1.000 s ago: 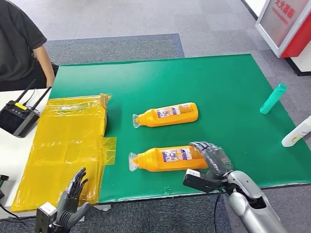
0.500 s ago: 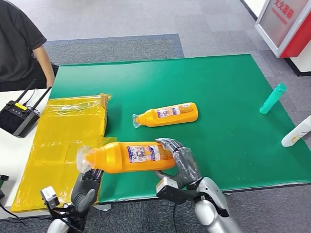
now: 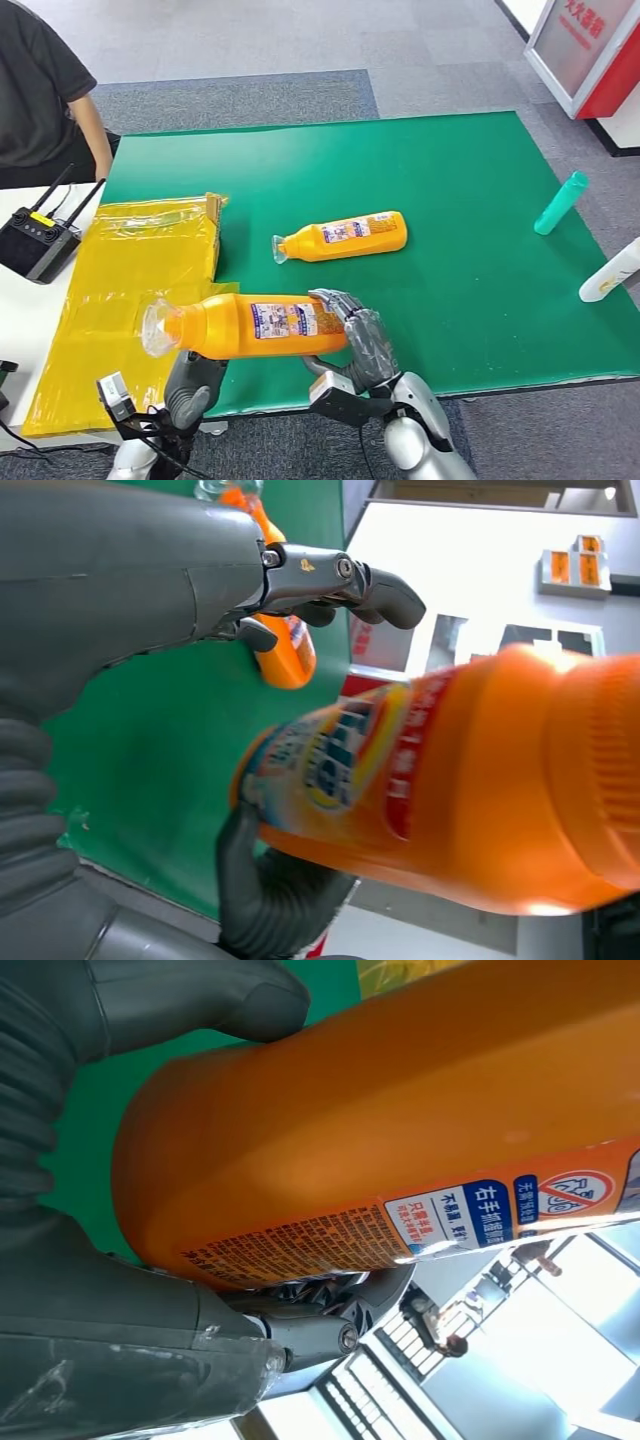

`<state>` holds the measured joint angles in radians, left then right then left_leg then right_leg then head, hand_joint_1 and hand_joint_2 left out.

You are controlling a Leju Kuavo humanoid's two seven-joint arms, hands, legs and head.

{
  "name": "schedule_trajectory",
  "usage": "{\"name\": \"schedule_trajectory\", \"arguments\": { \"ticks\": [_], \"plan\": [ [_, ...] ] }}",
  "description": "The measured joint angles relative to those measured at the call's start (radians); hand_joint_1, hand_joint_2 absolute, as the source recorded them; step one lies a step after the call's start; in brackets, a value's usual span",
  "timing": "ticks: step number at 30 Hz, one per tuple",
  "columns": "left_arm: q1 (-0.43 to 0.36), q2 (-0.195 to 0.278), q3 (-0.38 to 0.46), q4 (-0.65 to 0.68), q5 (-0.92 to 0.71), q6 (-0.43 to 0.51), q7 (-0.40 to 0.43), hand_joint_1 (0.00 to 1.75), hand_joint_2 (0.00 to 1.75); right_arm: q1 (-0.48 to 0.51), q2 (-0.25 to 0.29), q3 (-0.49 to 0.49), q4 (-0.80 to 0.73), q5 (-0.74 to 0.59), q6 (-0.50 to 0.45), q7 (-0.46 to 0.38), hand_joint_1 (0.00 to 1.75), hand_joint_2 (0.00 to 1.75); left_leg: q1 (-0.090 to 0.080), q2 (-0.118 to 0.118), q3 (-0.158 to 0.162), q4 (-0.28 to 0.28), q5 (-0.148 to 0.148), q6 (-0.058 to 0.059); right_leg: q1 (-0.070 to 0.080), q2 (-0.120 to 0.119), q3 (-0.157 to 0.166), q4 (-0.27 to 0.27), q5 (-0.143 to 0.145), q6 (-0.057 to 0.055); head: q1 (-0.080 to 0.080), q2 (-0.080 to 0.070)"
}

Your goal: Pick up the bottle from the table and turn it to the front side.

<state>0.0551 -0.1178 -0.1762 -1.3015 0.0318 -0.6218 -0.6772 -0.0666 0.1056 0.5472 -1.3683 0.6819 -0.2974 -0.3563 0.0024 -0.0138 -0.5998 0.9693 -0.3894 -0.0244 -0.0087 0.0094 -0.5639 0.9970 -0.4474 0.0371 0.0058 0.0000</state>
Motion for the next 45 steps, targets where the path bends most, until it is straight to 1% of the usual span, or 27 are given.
{"name": "schedule_trajectory", "arguments": {
  "ticks": [7, 12, 17, 18, 19, 21, 22, 23, 26, 32, 33, 36, 37, 39, 43, 45],
  "plan": [
    [-0.007, 0.000, -0.020, -0.013, -0.004, 0.005, 0.000, 0.00, 1.75, 0.001, 0.015, 0.009, 0.032, 0.030, -0.031, 0.008, 1.75, 1.75, 0.000, 0.000, 0.000, 0.000, 0.000, 0.000, 0.000, 0.000, 0.000, 0.000, 0.000, 0.000, 0.000, 0.000],
    [-0.010, 0.000, -0.038, -0.041, -0.029, 0.043, 0.000, 0.00, 1.75, -0.003, 0.029, 0.013, 0.079, 0.060, -0.070, 0.019, 1.75, 1.75, 0.000, 0.000, 0.000, 0.000, 0.000, 0.000, 0.000, 0.000, 0.000, 0.000, 0.000, 0.000, 0.000, 0.000],
    [-0.011, 0.000, -0.055, -0.067, -0.048, 0.076, 0.001, 0.00, 1.75, -0.008, 0.031, 0.017, 0.121, 0.064, -0.082, 0.017, 1.75, 1.75, 0.000, 0.000, 0.000, 0.000, 0.000, 0.000, 0.000, 0.000, 0.000, 0.000, 0.000, 0.000, 0.000, 0.000],
    [-0.011, 0.000, -0.059, -0.071, -0.054, 0.085, 0.002, 0.04, 1.75, -0.008, 0.031, 0.019, 0.128, 0.065, -0.083, 0.016, 1.75, 1.75, 0.000, 0.000, 0.000, 0.000, 0.000, 0.000, 0.000, 0.000, 0.000, 0.000, 0.000, 0.000, 0.000, 0.000],
    [-0.012, 0.000, -0.062, -0.075, -0.062, 0.095, 0.002, 0.26, 1.75, -0.008, 0.032, 0.021, 0.134, 0.065, -0.084, 0.016, 1.75, 1.75, 0.000, 0.000, 0.000, 0.000, 0.000, 0.000, 0.000, 0.000, 0.000, 0.000, 0.000, 0.000, 0.000, 0.000],
    [-0.013, 0.000, -0.068, -0.080, -0.086, 0.119, 0.001, 1.13, 1.75, -0.008, 0.033, 0.023, 0.144, 0.064, -0.087, 0.017, 1.75, 1.75, 0.000, 0.000, 0.000, 0.000, 0.000, 0.000, 0.000, 0.000, 0.000, 0.000, 0.000, 0.000, 0.000, 0.000],
    [-0.013, 0.000, -0.072, -0.083, -0.101, 0.136, 0.001, 1.53, 1.75, -0.008, 0.033, 0.023, 0.147, 0.063, -0.088, 0.018, 1.75, 1.75, 0.000, 0.000, 0.000, 0.000, 0.000, 0.000, 0.000, 0.000, 0.000, 0.000, 0.000, 0.000, 0.000, 0.000],
    [-0.013, 0.000, -0.076, -0.087, -0.116, 0.154, 0.001, 1.75, 1.75, -0.007, 0.033, 0.023, 0.149, 0.061, -0.089, 0.019, 1.75, 1.75, 0.000, 0.000, 0.000, 0.000, 0.000, 0.000, 0.000, 0.000, 0.000, 0.000, 0.000, 0.000, 0.000, 0.000],
    [-0.013, 0.000, -0.087, -0.100, -0.149, 0.200, 0.000, 1.75, 1.75, -0.006, 0.033, 0.023, 0.152, 0.060, -0.090, 0.025, 1.75, 1.75, 0.000, 0.000, 0.000, 0.000, 0.000, 0.000, 0.000, 0.000, 0.000, 0.000, 0.000, 0.000, 0.000, 0.000],
    [-0.014, 0.000, -0.098, -0.119, -0.183, 0.256, 0.002, 1.75, 1.75, 0.002, 0.033, 0.023, 0.152, 0.057, -0.091, 0.029, 1.75, 1.75, 0.000, 0.000, 0.000, 0.000, 0.000, 0.000, 0.000, 0.000, 0.000, 0.000, 0.000, 0.000, 0.000, 0.000],
    [-0.014, -0.001, -0.100, -0.120, -0.195, 0.274, 0.004, 1.75, 1.75, 0.004, 0.033, 0.023, 0.152, 0.056, -0.091, 0.029, 1.55, 1.75, 0.000, 0.000, 0.000, 0.000, 0.000, 0.000, 0.000, 0.000, 0.000, 0.000, 0.000, 0.000, 0.000, 0.000],
    [-0.016, -0.001, -0.110, -0.123, -0.246, 0.344, 0.009, 1.75, 1.75, 0.013, 0.033, 0.021, 0.150, 0.052, -0.093, 0.032, 0.26, 1.75, 0.000, 0.000, 0.000, 0.000, 0.000, 0.000, 0.000, 0.000, 0.000, 0.000, 0.000, 0.000, 0.000, 0.000],
    [-0.016, -0.002, -0.114, -0.124, -0.272, 0.377, 0.012, 1.75, 1.75, 0.017, 0.033, 0.021, 0.147, 0.051, -0.094, 0.033, 0.02, 1.75, 0.000, 0.000, 0.000, 0.000, 0.000, 0.000, 0.000, 0.000, 0.000, 0.000, 0.000, 0.000, 0.000, 0.000],
    [-0.014, -0.004, -0.119, -0.128, -0.329, 0.450, 0.018, 1.75, 1.75, 0.022, 0.033, 0.019, 0.135, 0.051, -0.097, 0.035, 0.01, 1.75, 0.000, 0.000, 0.000, 0.000, 0.000, 0.000, 0.000, 0.000, 0.000, 0.000, 0.000, 0.000, 0.000, 0.000],
    [-0.007, -0.005, -0.130, -0.140, -0.411, 0.559, 0.024, 1.75, 1.75, 0.024, 0.033, 0.018, 0.111, 0.051, -0.105, 0.041, 0.00, 1.75, 0.000, 0.000, 0.000, 0.000, 0.000, 0.000, 0.000, 0.000, 0.000, 0.000, 0.000, 0.000, 0.000, 0.000],
    [-0.002, -0.005, -0.136, -0.156, -0.487, 0.657, 0.040, 1.75, 1.75, 0.032, 0.032, 0.014, 0.096, 0.051, -0.111, 0.047, 0.00, 1.75, 0.000, 0.000, 0.000, 0.000, 0.000, 0.000, 0.000, 0.000, 0.000, 0.000, 0.000, 0.000, 0.000, 0.000]
  ]
}}
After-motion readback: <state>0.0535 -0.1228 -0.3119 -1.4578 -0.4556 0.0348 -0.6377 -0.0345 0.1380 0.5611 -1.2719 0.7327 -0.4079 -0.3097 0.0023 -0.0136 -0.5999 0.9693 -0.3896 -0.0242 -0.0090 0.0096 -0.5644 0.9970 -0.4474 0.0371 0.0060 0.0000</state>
